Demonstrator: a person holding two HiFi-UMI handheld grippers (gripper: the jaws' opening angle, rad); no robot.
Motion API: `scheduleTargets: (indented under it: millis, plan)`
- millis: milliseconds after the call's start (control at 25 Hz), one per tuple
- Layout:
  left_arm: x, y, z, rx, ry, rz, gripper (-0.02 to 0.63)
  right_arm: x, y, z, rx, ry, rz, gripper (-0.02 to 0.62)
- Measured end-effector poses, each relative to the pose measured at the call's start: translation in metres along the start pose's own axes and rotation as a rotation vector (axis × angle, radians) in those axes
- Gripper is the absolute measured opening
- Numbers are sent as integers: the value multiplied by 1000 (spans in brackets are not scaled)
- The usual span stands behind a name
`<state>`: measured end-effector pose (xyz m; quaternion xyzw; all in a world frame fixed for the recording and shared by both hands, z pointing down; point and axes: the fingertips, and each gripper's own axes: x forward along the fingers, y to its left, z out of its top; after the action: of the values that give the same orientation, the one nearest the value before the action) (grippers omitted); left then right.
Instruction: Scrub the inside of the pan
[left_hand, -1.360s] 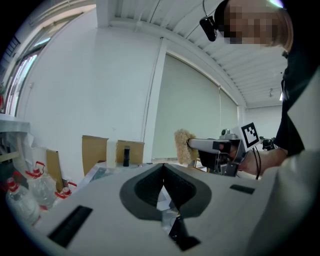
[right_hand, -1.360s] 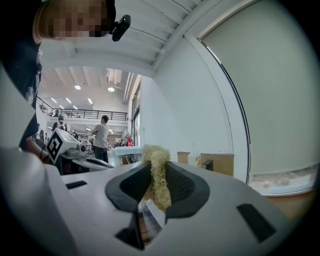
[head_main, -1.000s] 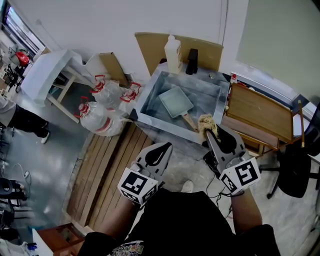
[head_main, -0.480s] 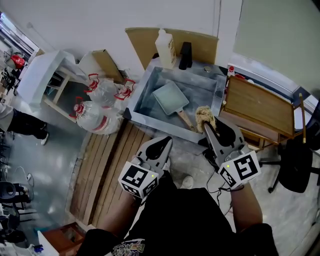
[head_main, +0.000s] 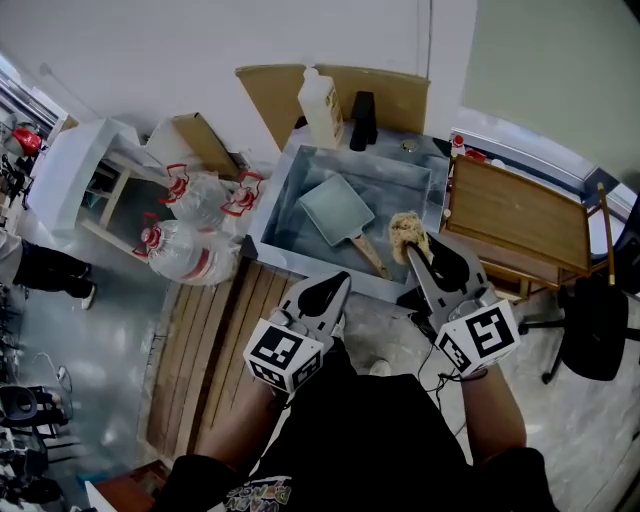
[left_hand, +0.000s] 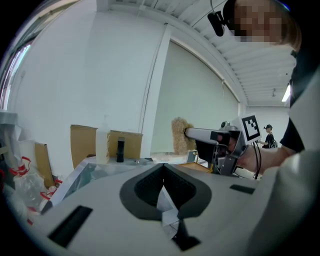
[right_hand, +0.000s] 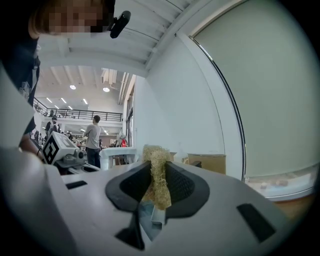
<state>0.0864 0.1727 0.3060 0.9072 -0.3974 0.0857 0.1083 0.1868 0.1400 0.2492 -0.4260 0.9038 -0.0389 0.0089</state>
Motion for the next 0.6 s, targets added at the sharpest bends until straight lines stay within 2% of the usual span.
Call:
scheduleTargets:
  millis: [440,600]
  plan:
    - [25,68,-2,-37,39,-35,6,62,-13,-11,24,55,-49,92]
    - [35,98,-8,-73,63,-38,6,89,-16,-20,32,85,-55,94]
